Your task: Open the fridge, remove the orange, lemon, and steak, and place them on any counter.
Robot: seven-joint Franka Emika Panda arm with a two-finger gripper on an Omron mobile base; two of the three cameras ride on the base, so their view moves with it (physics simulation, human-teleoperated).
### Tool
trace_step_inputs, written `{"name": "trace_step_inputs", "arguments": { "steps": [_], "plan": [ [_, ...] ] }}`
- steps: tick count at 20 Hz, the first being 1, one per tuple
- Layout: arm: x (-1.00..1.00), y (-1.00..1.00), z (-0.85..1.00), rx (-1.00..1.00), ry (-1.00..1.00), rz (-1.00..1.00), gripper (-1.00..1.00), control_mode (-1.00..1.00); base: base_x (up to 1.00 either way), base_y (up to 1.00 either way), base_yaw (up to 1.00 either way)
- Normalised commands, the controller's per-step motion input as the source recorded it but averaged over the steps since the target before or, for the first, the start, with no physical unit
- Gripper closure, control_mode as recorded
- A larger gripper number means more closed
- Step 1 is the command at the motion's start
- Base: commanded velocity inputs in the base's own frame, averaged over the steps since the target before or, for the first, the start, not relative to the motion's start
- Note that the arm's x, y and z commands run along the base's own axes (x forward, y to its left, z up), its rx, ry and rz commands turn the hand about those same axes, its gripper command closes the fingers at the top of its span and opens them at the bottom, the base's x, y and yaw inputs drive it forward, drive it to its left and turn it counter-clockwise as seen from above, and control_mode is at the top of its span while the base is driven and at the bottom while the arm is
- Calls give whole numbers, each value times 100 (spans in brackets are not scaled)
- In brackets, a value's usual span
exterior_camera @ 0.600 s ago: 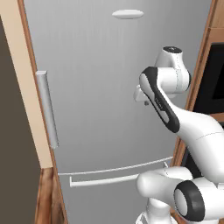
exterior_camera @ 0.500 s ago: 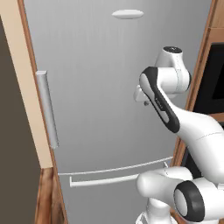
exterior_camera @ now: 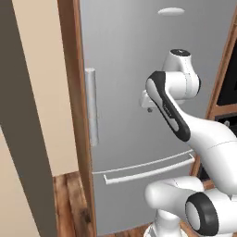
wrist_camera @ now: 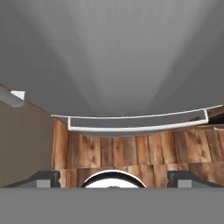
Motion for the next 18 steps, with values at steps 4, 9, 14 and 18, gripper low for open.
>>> {"name": "trace_step_inputs", "arguments": {
  "steps": [4,9,14,18],
  "plan": [
    [0,0,0,0,0,0,-100,100,-23,92,-45],
    [0,0,0,0,0,0,-100,100,-5,81,-43],
    [0,0,0,0,0,0,-100,100,-7,76,-37],
    [0,0,0,0,0,0,-100,100,-6,65,-31]
  ]
}}
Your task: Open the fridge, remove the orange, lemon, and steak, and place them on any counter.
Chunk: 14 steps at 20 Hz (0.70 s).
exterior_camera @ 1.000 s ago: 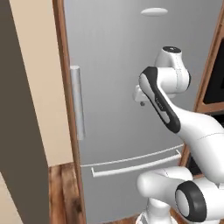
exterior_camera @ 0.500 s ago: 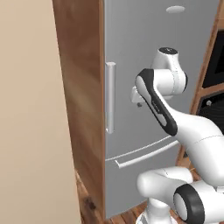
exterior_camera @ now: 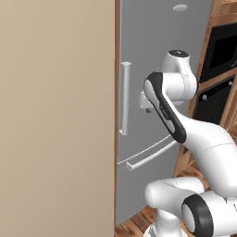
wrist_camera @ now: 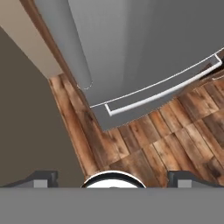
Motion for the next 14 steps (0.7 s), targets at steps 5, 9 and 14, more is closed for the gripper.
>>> {"name": "trace_step_inputs", "arguments": {
  "steps": [5,9,14],
  "plan": [
    [31,5,0,3,-2,-3,-100,-100,4,9,-4],
    [46,0,-2,26,-15,25,-100,-100,0,0,0],
    [39,5,-11,33,-14,36,-100,-100,0,0,0]
  ]
}}
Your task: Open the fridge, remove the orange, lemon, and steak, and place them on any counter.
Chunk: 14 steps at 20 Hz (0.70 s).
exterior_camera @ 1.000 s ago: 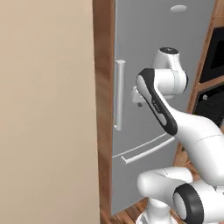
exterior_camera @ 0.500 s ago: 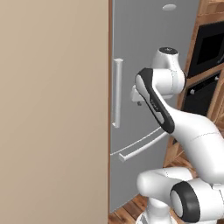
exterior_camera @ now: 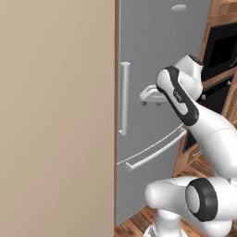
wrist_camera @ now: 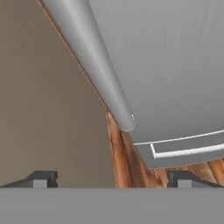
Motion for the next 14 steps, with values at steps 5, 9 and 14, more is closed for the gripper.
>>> {"name": "trace_step_inputs", "arguments": {
  "steps": [5,9,14],
  "plan": [
    [53,47,-12,20,-13,22,-100,-100,0,0,0],
    [40,57,0,7,-21,6,-100,-100,0,0,0],
    [46,28,0,0,-17,0,-100,-100,0,0,0]
  ]
}}
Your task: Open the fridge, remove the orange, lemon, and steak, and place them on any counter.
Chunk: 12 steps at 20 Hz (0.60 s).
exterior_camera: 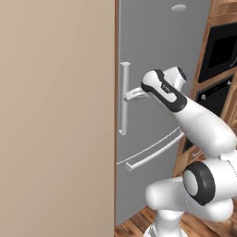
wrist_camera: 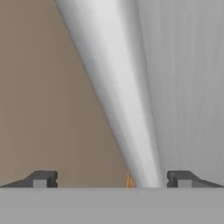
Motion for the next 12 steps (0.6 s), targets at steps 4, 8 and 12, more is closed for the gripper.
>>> {"name": "trace_step_inputs", "arguments": {
  "steps": [4,8,12],
  "plan": [
    [64,17,0,0,-2,0,-100,-100,0,0,0],
    [74,20,0,0,0,-2,-100,-100,0,0,0],
    [55,0,0,0,0,-5,-100,-100,0,0,0]
  ]
}}
